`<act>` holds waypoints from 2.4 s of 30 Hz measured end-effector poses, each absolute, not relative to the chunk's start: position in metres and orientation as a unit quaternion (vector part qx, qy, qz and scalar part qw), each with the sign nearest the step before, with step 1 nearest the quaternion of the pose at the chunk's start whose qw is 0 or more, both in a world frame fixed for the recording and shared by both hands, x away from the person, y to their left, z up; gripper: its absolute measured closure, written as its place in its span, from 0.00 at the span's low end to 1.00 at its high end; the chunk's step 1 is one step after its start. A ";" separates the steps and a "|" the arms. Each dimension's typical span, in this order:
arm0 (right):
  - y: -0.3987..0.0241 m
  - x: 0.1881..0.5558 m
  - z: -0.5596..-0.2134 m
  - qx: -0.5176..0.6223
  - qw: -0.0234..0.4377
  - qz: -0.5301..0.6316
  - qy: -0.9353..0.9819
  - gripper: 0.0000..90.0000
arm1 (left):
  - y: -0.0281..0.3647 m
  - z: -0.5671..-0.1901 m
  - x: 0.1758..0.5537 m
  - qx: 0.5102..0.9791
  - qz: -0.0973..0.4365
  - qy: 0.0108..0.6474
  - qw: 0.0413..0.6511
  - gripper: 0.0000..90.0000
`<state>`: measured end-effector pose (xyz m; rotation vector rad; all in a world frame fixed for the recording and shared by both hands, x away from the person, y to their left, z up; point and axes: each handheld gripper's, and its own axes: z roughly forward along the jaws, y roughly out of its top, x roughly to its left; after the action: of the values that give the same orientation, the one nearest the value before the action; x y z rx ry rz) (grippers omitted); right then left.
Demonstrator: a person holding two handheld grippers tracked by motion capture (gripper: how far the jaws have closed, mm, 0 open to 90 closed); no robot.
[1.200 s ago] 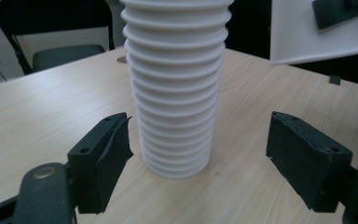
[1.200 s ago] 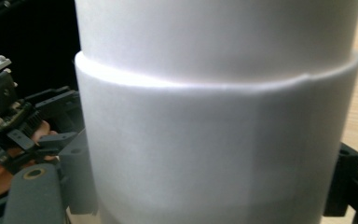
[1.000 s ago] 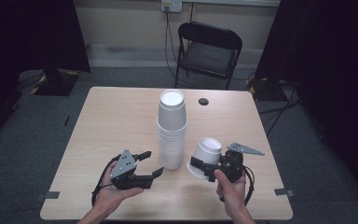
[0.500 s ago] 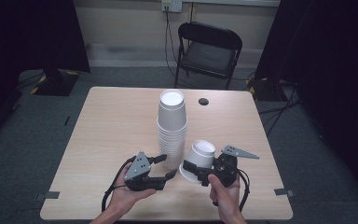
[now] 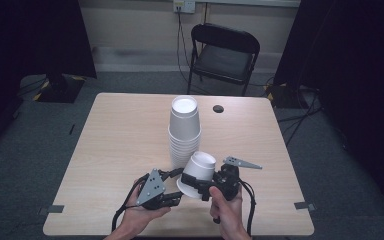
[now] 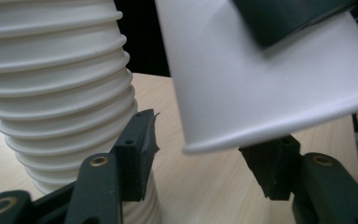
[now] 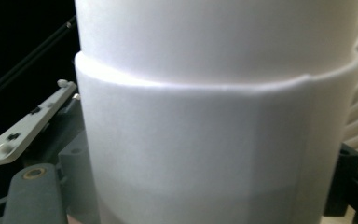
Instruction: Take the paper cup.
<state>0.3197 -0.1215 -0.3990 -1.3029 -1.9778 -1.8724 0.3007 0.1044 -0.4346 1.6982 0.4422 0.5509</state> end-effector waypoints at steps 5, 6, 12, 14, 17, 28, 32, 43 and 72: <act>-0.110 0.319 -0.402 -0.430 0.079 -0.621 -0.650 0.19 | 0.107 -0.435 0.300 0.720 0.259 0.198 0.613 0.64; -0.108 0.318 -0.403 -0.430 0.082 -0.626 -0.646 0.19 | 0.108 -0.436 0.298 0.720 0.273 0.192 0.608 0.65; -0.102 0.315 -0.404 -0.434 0.093 -0.624 -0.643 0.19 | 0.110 -0.434 0.298 0.706 0.268 0.204 0.623 0.78; -0.101 0.315 -0.405 -0.433 0.094 -0.627 -0.640 0.19 | 0.111 -0.435 0.298 0.701 0.265 0.212 0.627 0.80; -0.100 0.315 -0.406 -0.436 0.096 -0.625 -0.641 0.19 | 0.111 -0.436 0.297 0.699 0.266 0.210 0.629 0.80; -0.101 0.318 -0.411 -0.420 0.107 -0.631 -0.644 0.15 | 0.113 -0.436 0.299 0.704 0.260 0.204 0.628 0.87; -0.103 0.318 -0.412 -0.420 0.103 -0.631 -0.644 0.16 | 0.114 -0.437 0.299 0.705 0.259 0.205 0.627 0.88; -0.123 0.321 -0.405 -0.415 0.059 -0.665 -0.618 0.16 | 0.117 -0.442 0.303 0.720 0.233 0.207 0.620 0.90; -0.142 0.329 -0.393 -0.372 -0.004 -0.632 -0.679 0.22 | 0.141 -0.437 0.310 0.782 0.077 0.271 0.556 0.92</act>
<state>0.3292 -0.1424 -0.3926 -1.1721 -2.1406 -1.9920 0.3097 0.1408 -0.4371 1.8471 0.6408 0.1827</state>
